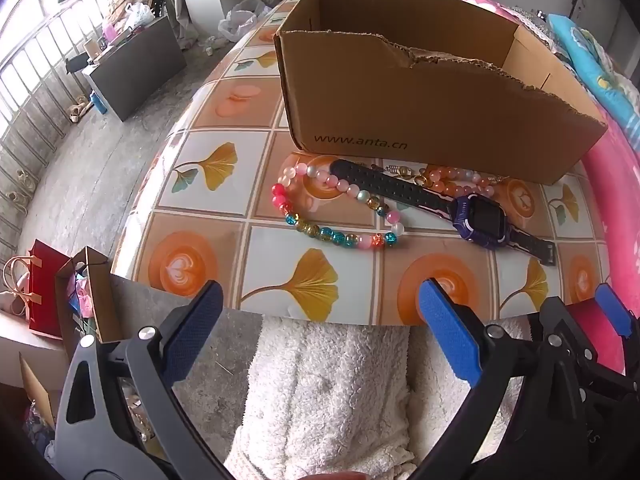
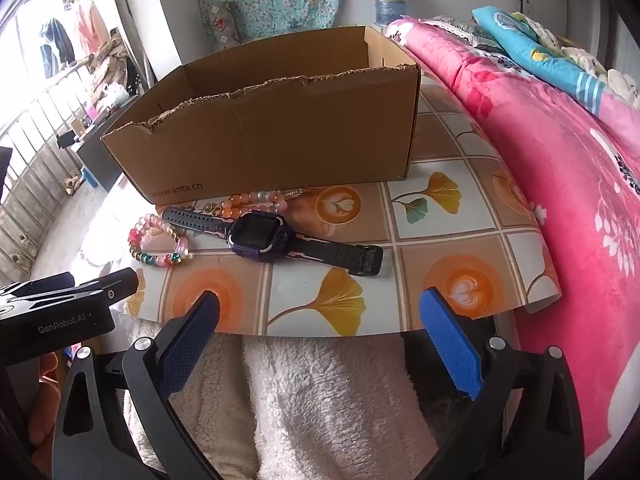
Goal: Organize jewelry
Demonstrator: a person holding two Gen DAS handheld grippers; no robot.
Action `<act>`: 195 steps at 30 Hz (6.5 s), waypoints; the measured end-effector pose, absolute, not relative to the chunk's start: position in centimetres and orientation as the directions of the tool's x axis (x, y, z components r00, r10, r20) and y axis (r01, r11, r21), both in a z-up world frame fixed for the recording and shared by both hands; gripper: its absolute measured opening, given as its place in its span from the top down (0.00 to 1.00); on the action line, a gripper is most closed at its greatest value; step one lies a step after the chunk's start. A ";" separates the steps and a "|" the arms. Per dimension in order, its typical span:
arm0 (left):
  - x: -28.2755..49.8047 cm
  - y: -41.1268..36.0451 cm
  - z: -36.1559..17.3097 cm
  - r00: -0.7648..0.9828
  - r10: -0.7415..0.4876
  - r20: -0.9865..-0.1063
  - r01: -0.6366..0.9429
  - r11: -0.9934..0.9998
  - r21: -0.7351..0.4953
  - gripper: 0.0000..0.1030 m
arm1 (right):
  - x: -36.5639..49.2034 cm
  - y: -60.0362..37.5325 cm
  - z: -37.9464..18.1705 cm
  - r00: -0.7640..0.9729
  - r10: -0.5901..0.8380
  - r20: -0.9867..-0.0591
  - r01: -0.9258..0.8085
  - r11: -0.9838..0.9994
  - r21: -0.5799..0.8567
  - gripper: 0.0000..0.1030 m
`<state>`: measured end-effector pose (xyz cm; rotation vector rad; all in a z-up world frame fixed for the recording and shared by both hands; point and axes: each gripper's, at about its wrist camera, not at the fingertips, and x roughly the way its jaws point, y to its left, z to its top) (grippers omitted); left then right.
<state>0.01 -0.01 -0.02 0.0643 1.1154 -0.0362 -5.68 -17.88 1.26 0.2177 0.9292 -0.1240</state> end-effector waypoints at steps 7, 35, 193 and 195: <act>-0.3 -0.3 0.1 0.443 0.000 -0.897 0.071 0.997 0.035 0.08 | -5.4 -18.0 1.3 0.589 -0.021 -0.808 0.202 0.972 0.123 0.05; -0.6 -0.6 0.4 0.444 -0.016 -0.896 0.090 0.996 0.026 0.08 | -5.7 -17.8 1.7 0.592 -0.018 -0.805 0.207 0.970 0.130 0.05; 25.6 -3.5 7.2 0.509 -0.188 -0.840 0.400 0.916 0.037 0.61 | 32.1 -18.7 1.3 0.252 0.548 -0.798 -0.031 0.829 0.559 0.89; 24.1 -2.9 8.7 0.543 -0.207 -0.814 0.396 0.918 0.031 0.53 | 30.4 -19.0 3.4 0.290 0.541 -0.790 -0.059 0.834 0.549 0.89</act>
